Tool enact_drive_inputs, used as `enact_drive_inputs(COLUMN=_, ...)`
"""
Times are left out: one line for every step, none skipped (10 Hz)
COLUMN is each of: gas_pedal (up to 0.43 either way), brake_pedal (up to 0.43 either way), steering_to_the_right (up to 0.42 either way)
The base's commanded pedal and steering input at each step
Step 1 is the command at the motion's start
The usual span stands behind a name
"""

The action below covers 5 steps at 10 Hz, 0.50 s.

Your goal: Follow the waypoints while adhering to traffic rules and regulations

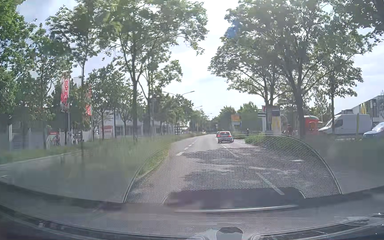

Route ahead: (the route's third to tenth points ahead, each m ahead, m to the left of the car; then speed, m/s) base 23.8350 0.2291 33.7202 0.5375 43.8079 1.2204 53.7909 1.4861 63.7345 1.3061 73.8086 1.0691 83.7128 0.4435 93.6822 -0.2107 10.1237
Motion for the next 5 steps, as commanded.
enact_drive_inputs(gas_pedal=0.008, brake_pedal=0.000, steering_to_the_right=-0.005)
enact_drive_inputs(gas_pedal=0.008, brake_pedal=0.000, steering_to_the_right=-0.005)
enact_drive_inputs(gas_pedal=0.000, brake_pedal=0.000, steering_to_the_right=-0.005)
enact_drive_inputs(gas_pedal=0.000, brake_pedal=0.000, steering_to_the_right=-0.005)
enact_drive_inputs(gas_pedal=0.000, brake_pedal=0.000, steering_to_the_right=-0.005)
